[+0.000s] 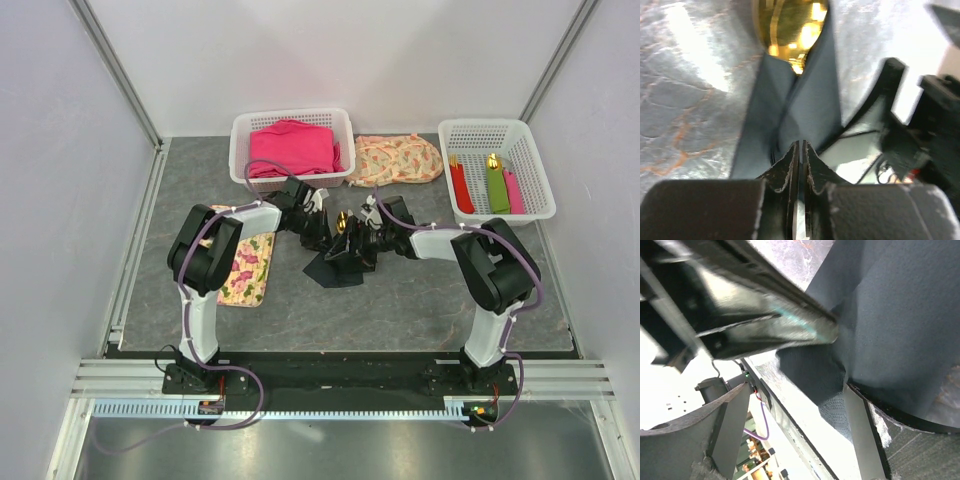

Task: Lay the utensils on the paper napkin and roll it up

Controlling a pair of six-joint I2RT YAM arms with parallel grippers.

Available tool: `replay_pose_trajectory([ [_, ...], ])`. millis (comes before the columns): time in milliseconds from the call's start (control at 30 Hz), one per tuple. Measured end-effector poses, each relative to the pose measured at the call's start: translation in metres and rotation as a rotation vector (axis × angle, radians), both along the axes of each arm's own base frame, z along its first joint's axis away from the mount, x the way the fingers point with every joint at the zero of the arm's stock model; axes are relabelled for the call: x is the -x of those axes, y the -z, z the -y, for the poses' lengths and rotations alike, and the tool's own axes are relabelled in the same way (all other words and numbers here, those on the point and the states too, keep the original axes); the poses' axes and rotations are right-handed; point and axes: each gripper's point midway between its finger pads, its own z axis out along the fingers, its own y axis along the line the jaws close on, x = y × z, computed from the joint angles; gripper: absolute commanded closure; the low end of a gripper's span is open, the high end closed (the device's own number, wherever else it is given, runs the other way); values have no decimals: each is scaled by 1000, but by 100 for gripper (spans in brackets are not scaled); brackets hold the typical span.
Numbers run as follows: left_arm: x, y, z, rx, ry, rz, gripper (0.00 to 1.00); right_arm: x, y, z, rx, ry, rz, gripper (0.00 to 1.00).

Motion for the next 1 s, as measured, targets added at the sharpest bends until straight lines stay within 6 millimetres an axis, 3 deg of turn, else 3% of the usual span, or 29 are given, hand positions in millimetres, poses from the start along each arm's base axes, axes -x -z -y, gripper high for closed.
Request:
replay_pose_trajectory([
  [133, 2, 10, -6, -42, 3, -10, 94, 0, -6, 2, 9, 0, 14, 19],
  [233, 3, 12, -8, -58, 6, -13, 96, 0, -10, 2, 10, -3, 24, 28],
  [333, 2, 12, -9, -65, 7, -5, 96, 0, -16, 4, 12, -8, 43, 49],
  [367, 1, 12, -9, -66, 7, -2, 96, 1, -19, 5, 11, -10, 52, 63],
  [433, 1, 12, -9, -67, 8, -2, 97, -1, -25, 7, 9, -11, 74, 75],
  [467, 1, 12, -9, -67, 8, -2, 97, -3, -27, 9, 8, -10, 87, 85],
  [567, 1, 12, -9, -67, 8, -1, 97, -8, -27, 15, 24, -4, 117, 98],
  [1000, 1, 12, -9, -66, 8, -1, 98, -9, 2, 22, 77, 1, 124, 100],
])
